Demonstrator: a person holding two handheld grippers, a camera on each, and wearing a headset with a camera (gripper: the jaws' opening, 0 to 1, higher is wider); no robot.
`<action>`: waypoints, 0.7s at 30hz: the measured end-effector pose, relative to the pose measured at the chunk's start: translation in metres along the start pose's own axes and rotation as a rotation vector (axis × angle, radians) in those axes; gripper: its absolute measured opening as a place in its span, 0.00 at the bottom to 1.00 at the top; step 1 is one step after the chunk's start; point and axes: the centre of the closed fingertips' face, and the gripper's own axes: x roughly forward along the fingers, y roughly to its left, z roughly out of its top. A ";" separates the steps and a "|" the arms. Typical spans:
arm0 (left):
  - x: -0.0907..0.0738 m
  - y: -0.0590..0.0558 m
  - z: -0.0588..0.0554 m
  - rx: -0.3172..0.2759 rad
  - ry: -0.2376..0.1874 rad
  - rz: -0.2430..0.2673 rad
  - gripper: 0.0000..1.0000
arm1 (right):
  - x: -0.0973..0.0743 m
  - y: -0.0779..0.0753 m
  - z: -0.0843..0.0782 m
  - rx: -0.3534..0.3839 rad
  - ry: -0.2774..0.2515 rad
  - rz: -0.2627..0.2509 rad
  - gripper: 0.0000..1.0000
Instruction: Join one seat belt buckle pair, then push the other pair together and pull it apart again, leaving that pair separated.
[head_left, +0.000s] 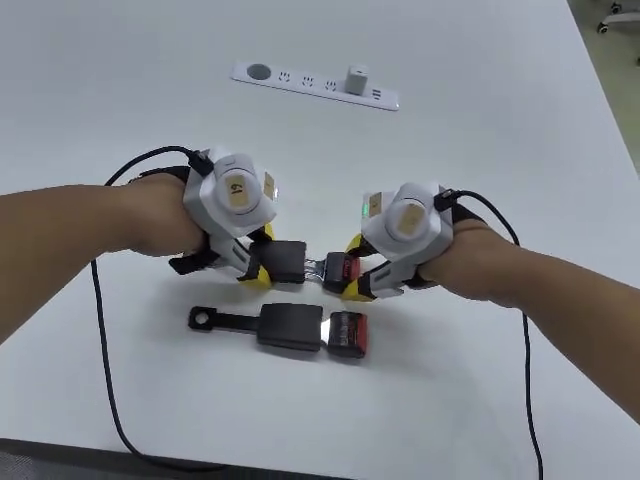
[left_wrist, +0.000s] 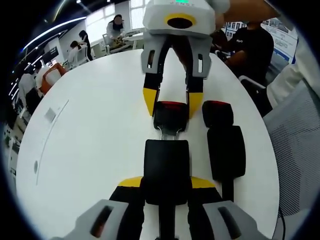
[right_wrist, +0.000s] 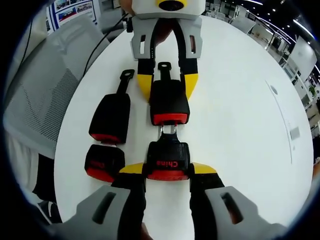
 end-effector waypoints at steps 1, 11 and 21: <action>0.000 0.001 -0.001 0.000 0.002 0.000 0.33 | -0.001 -0.002 -0.002 0.002 -0.001 -0.004 0.31; 0.000 -0.001 0.000 0.005 0.006 0.000 0.33 | -0.019 0.002 -0.032 0.022 0.022 -0.022 0.32; 0.000 0.000 -0.001 0.002 0.006 0.001 0.33 | -0.039 0.004 -0.072 0.079 0.057 -0.027 0.32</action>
